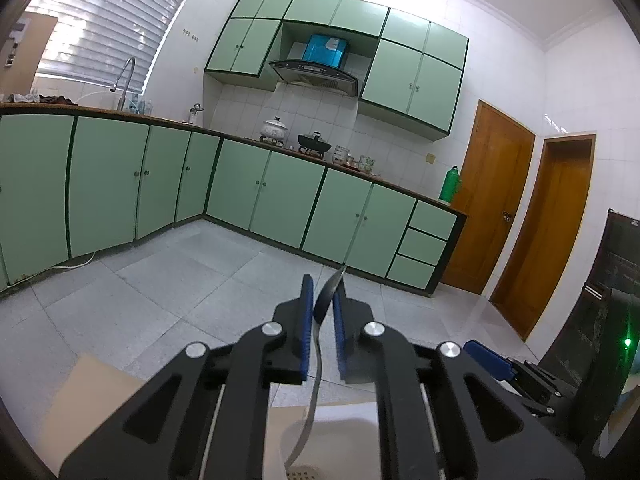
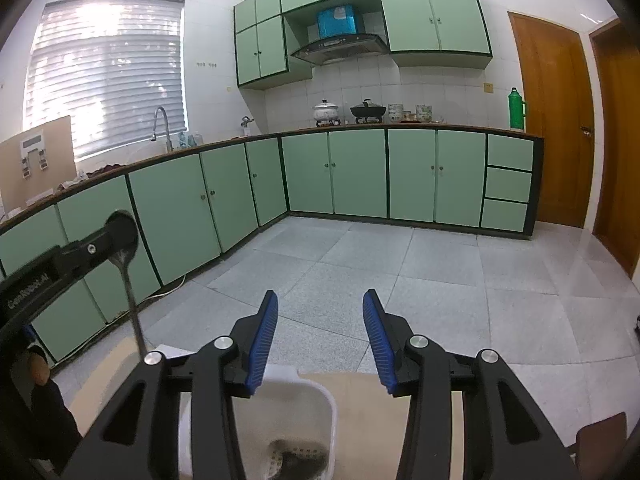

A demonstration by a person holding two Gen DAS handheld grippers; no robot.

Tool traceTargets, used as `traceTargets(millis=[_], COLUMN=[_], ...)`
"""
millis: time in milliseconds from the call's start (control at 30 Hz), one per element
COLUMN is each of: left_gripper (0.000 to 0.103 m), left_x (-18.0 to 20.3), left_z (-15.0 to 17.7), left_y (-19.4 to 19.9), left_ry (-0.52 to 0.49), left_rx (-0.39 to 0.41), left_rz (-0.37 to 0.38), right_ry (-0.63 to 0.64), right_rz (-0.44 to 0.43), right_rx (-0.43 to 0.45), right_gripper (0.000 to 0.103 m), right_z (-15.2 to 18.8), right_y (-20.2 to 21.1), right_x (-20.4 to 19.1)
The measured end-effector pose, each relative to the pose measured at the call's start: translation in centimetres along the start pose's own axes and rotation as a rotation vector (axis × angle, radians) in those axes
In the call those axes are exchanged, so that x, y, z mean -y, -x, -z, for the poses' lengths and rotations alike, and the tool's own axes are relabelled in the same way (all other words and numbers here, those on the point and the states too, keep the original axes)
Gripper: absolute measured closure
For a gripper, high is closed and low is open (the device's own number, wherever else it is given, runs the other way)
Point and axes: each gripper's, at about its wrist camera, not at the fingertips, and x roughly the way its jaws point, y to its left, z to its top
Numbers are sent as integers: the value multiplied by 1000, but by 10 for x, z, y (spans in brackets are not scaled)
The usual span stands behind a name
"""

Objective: Organize utensils
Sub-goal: 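Open the right tool to drop the black spoon in while the left tool drops the silver spoon, then withdraw both open tools back toward the chopsticks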

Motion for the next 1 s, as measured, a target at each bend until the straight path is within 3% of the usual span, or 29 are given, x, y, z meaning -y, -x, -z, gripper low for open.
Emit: traceTargets(millis=[167, 267, 433, 567, 667, 867, 1000], left_gripper=[78, 56, 51, 46, 43, 39, 38], left_x=[-1, -4, -14, -18, -21, -31, -38], left_z=[-3, -1, 11, 34, 60, 127, 160], left_y=[21, 41, 76, 109, 133, 169, 184], left_ry=[-2, 8, 53, 30, 12, -2, -38], left_rx=[3, 5, -22, -69, -150, -408, -509], left_rz=[16, 28, 45, 25, 2, -89, -148], right_ry=[-30, -22, -26, -18, -15, -9, 13], right_rz=[-7, -13, -40, -49, -64, -66, -55], right_rx=[-6, -11, -37, -75, -131, -264, -337], right_gripper=[53, 44, 39, 35, 35, 35, 35], right_z=[6, 17, 46, 75, 104, 160, 190], right_y=[24, 46, 84, 115, 136, 173, 184], right_x=[6, 6, 8, 7, 6, -2, -14])
